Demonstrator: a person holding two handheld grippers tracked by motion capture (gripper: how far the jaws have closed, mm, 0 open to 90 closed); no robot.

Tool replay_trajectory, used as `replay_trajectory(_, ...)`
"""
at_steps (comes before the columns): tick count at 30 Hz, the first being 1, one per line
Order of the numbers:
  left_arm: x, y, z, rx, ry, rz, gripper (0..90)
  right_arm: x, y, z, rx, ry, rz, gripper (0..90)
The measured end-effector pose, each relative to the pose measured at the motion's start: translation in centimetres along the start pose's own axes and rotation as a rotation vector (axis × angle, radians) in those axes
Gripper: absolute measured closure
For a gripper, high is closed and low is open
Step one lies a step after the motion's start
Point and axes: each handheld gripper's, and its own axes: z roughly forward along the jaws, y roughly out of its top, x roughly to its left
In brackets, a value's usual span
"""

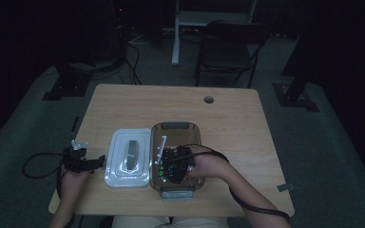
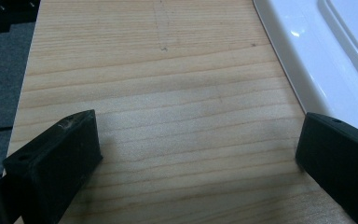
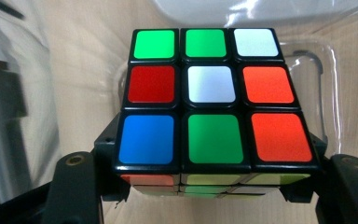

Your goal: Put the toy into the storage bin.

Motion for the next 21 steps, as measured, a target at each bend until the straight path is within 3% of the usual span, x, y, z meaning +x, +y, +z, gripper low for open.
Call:
replay_trajectory(11, 0.0, 0.0, 0.0, 0.0, 0.0, 0.001, 0.5, 0.4, 0.7, 1.3, 0.078, -0.002, -0.03, 33.7)
replay_trajectory(21, 0.0, 0.0, 0.0, 0.0, -0.002, 0.002, 0.5, 0.3, 1.0, 1.7, 0.102, 0.029, -0.02, 33.6)
